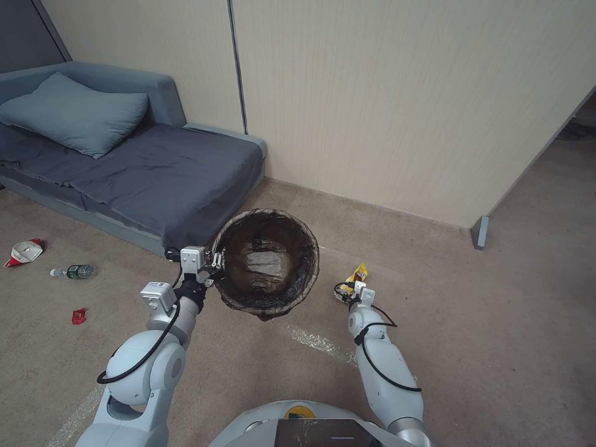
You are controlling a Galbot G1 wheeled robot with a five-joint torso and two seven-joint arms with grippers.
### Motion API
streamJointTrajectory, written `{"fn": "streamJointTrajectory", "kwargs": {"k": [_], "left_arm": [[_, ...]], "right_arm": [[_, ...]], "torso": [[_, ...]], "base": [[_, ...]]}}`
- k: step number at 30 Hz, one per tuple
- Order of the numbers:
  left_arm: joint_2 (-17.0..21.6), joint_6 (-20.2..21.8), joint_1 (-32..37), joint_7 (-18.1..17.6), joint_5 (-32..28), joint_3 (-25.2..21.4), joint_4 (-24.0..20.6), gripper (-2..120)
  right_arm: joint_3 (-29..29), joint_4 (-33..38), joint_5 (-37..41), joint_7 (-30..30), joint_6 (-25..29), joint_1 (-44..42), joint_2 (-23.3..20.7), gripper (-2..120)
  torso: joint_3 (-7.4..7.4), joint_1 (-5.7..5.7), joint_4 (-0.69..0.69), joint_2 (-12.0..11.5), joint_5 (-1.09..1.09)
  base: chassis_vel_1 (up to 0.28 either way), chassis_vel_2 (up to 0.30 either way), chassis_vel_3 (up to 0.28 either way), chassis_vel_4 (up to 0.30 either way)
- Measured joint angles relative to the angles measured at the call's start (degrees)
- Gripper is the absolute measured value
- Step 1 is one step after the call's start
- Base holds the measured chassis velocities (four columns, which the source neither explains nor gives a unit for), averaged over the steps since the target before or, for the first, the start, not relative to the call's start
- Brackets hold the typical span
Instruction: Pick up the trash bin, then pick up the garbage from the floor and place it into the trash bin.
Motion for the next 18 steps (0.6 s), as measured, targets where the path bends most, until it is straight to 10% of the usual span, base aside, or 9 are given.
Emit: {"fn": "streamJointTrajectory", "kwargs": {"k": [18], "left_arm": [[0.0,-0.2,0.1,0.1,-0.1,0.0,0.2,6]], "right_arm": [[0.3,-2.3,-1.1,-1.0,1.6,0.2,0.0,44]], "torso": [[0.00,0.00,0.00,0.0,0.00]], "base": [[0.000,0.000,0.000,0.000]]}}
